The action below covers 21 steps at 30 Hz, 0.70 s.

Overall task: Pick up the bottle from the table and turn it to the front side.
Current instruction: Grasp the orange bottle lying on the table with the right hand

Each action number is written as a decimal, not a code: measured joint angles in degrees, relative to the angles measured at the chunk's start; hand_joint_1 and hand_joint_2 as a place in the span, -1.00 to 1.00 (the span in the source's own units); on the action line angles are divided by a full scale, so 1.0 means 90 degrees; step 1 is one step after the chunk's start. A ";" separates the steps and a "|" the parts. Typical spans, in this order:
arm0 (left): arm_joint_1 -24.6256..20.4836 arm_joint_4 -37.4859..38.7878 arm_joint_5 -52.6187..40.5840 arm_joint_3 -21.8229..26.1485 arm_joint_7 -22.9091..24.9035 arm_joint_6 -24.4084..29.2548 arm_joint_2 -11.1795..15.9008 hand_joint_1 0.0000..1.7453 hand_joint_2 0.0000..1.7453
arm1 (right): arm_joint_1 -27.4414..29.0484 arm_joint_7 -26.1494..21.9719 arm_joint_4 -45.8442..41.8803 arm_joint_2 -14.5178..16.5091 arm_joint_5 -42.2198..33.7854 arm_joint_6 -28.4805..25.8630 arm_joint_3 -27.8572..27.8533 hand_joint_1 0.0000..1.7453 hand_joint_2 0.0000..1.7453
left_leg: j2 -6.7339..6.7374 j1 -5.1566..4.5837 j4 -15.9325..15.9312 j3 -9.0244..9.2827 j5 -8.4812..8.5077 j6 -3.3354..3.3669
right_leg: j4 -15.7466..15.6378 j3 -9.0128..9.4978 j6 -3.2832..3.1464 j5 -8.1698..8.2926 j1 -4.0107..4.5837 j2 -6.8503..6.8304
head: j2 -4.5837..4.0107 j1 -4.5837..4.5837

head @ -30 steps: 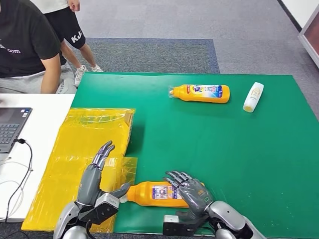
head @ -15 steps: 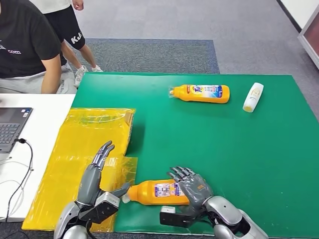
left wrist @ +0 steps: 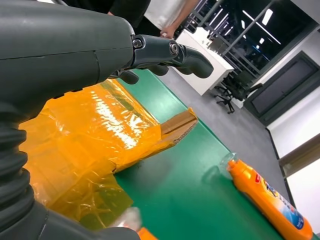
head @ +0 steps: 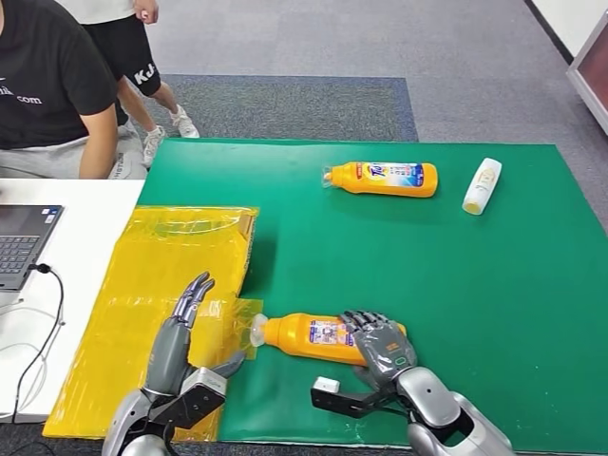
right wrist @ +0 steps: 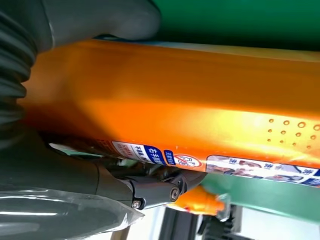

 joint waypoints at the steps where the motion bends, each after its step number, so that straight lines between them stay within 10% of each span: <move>1: 0.0000 0.0000 0.0007 0.0000 -0.0004 0.0001 0.0000 -1.00 1.00 | -0.0012 -0.0051 0.0101 0.0016 0.0028 -0.0104 -0.0060 1.00 1.00 | 0.0000 0.0000 0.0000 0.0002 0.0000 0.0000 | 0.0000 0.0002 0.0001 0.0001 0.0000 0.0000 | 0.0000 0.0000; 21: -0.0044 -0.0030 0.0518 0.0004 -0.0349 -0.0063 -0.0012 -1.00 1.00 | 0.0550 -0.1956 0.0655 0.0922 -0.2119 -0.1421 -0.1620 1.00 1.00 | 0.0006 0.0002 0.0001 0.0031 -0.0005 -0.0007 | -0.0008 0.0023 -0.0005 0.0006 0.0005 0.0015 | 0.0000 0.0000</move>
